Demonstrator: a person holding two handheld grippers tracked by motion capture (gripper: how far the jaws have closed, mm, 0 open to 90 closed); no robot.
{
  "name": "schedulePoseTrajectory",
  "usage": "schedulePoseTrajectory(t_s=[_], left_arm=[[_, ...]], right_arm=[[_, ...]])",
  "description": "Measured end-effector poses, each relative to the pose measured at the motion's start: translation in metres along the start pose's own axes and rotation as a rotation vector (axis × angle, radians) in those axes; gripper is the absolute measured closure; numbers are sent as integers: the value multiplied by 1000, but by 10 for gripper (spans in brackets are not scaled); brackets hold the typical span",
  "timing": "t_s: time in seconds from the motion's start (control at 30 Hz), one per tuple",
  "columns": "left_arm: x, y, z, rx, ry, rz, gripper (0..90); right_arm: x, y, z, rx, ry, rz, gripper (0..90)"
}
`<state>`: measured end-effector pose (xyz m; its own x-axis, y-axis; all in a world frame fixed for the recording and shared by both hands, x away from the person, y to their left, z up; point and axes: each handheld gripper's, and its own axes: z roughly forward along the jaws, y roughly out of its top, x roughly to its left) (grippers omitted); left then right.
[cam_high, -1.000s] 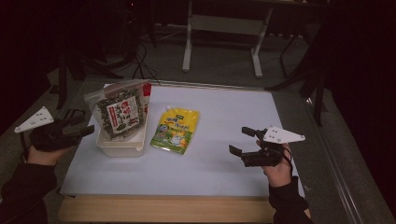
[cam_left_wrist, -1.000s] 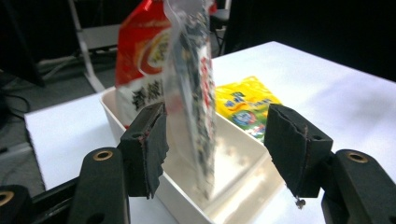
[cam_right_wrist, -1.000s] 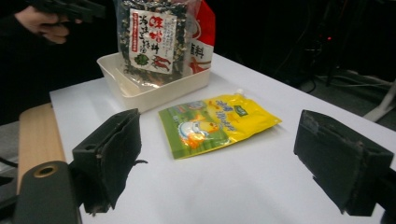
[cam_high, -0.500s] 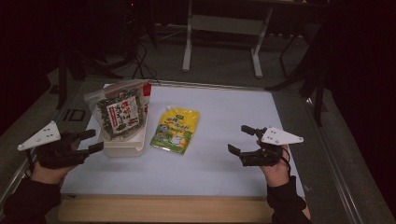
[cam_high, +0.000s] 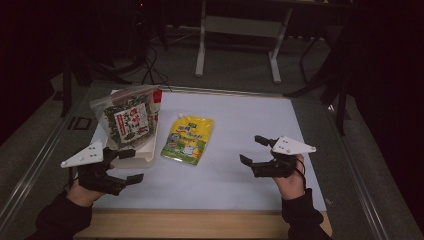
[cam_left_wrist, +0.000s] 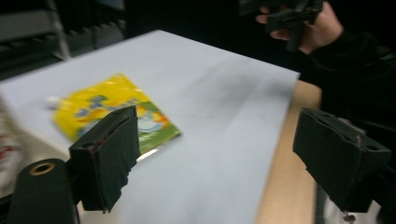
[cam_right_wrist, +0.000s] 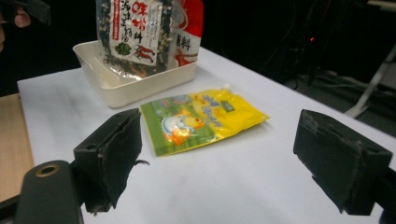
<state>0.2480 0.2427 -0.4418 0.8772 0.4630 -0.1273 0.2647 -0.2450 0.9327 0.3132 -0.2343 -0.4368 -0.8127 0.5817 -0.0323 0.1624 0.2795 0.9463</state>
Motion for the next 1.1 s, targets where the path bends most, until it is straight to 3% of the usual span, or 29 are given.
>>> schedulePoseTrajectory(t_s=[0.2,0.43,0.57,0.67,0.83,0.97,1.1], left_arm=[[-9,-9,29,25,36,-1,69],[-6,-20,42,-5,120,-5,52],[-7,-25,46,-16,183,-15,52],[-7,-29,50,-1,205,-8,52],[-6,-34,54,-27,172,-30,52],[-7,-38,57,-45,182,9,53],[-11,-40,59,-21,209,40,53]], right_arm=[[0,-3,7,11,-3,2,149],[-1,-5,13,18,-17,-18,140],[-2,-6,18,19,-32,9,131],[-5,-7,22,0,-10,39,134],[-5,-5,35,28,-41,44,96],[-10,-4,48,48,-37,67,96],[-17,-4,64,56,-20,88,96]])
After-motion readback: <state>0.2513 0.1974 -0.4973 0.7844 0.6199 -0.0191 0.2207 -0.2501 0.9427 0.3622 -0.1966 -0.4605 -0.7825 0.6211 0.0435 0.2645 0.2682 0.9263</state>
